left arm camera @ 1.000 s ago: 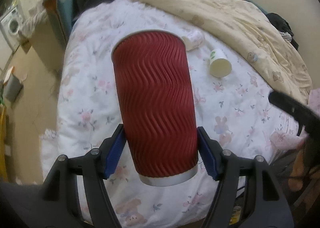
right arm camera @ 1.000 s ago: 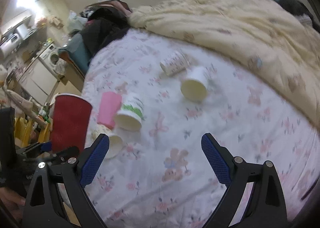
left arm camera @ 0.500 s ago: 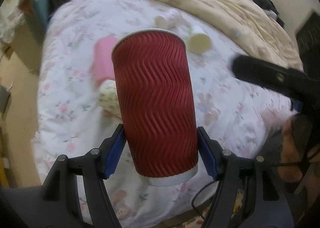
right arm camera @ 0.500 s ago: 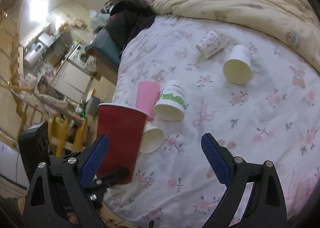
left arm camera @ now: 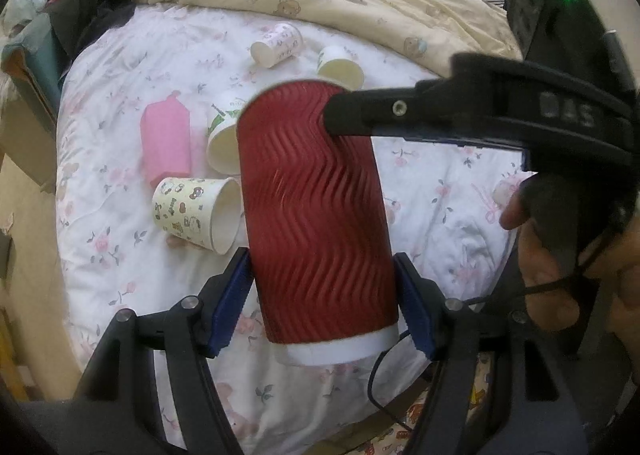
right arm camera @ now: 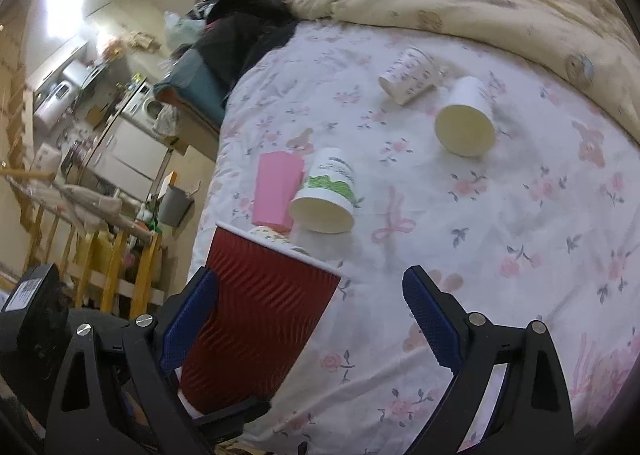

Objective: Flip cup upside down
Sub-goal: 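Rotate the red cup in the left gripper so its opening faces down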

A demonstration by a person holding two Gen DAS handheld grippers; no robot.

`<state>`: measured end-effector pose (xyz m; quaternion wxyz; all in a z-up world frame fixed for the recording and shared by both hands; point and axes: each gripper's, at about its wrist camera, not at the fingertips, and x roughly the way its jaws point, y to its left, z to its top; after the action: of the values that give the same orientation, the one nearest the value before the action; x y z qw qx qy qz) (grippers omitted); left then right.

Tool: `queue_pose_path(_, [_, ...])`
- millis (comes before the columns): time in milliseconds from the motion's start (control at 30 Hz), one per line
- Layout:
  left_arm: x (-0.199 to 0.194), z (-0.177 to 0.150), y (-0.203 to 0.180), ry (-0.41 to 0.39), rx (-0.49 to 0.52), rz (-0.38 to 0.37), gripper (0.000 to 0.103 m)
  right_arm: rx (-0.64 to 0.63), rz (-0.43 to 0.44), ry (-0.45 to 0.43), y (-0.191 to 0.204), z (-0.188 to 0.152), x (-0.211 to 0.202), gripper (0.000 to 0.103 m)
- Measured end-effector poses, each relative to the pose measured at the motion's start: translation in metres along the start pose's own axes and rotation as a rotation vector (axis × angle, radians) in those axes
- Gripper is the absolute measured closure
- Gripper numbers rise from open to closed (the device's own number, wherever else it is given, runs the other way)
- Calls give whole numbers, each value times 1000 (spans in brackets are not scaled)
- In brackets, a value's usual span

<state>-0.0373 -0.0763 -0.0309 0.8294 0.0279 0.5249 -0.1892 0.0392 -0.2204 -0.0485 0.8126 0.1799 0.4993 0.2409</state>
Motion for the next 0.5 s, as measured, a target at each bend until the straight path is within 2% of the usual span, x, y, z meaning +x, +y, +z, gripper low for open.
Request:
queue_pose_path(167, [-6, 2, 3, -32, -11, -14, 38, 32, -23, 7, -9, 1, 1, 7])
queue_pose_path(500, [-14, 6, 12, -71, -42, -1, 39, 53, -70, 74, -18, -4, 14, 7])
